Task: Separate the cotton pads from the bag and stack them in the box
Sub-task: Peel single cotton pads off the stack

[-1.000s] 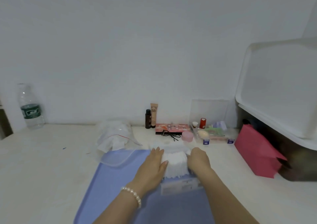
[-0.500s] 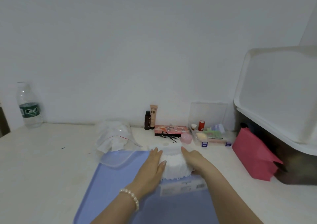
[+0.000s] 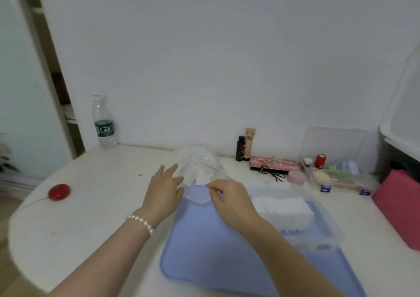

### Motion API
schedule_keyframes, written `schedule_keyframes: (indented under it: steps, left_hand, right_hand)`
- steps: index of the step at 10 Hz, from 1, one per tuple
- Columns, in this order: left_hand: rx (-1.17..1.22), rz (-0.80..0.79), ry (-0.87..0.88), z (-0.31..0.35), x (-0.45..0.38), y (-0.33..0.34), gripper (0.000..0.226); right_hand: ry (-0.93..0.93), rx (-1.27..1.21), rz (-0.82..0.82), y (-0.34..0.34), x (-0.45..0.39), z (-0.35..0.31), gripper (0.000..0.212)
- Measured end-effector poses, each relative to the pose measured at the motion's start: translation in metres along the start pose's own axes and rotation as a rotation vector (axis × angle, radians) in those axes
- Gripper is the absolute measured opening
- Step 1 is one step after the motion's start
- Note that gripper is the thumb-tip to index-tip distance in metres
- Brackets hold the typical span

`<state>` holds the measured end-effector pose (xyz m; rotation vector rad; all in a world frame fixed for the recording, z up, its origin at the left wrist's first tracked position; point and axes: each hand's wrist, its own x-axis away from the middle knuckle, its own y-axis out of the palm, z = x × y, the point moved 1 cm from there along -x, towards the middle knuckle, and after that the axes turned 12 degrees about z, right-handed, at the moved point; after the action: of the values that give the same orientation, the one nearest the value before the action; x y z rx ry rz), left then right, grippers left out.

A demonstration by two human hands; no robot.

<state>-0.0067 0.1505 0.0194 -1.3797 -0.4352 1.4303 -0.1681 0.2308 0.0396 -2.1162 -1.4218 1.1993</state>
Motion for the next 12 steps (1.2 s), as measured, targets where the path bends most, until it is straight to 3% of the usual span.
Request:
schedule_keyframes:
  steps: [2,4,5,8,9,10,12]
  left_hand:
    - [0.185,0.064,-0.010,-0.003,-0.007,-0.003,0.041]
    - [0.386,0.062,-0.084,-0.008,-0.012,-0.001,0.052]
    - [0.482,0.042,-0.078,-0.005,-0.015,-0.005,0.057]
    - [0.546,0.035,-0.108,0.001,-0.021,-0.017,0.053]
    - [0.560,0.025,-0.151,-0.002,-0.021,-0.011,0.050]
    - [0.575,0.007,-0.179,-0.002,-0.020,-0.006,0.049]
    - [0.561,-0.004,-0.195,0.003,-0.016,-0.004,0.052]
  right_hand:
    - [0.008,0.157,-0.178,0.073,-0.035,-0.003,0.024]
    - [0.097,0.297,-0.307,0.098,-0.075,-0.003,0.064]
    - [0.011,0.374,-0.293,0.103,-0.090,-0.004,0.059]
    - [0.051,0.264,-0.118,0.118,-0.102,-0.001,0.037]
    - [0.018,0.334,-0.136,0.111,-0.098,-0.002,0.035]
    - [-0.057,0.437,-0.256,0.103,-0.091,0.005,0.031]
    - [-0.227,0.576,-0.131,0.079,-0.071,0.012,0.024]
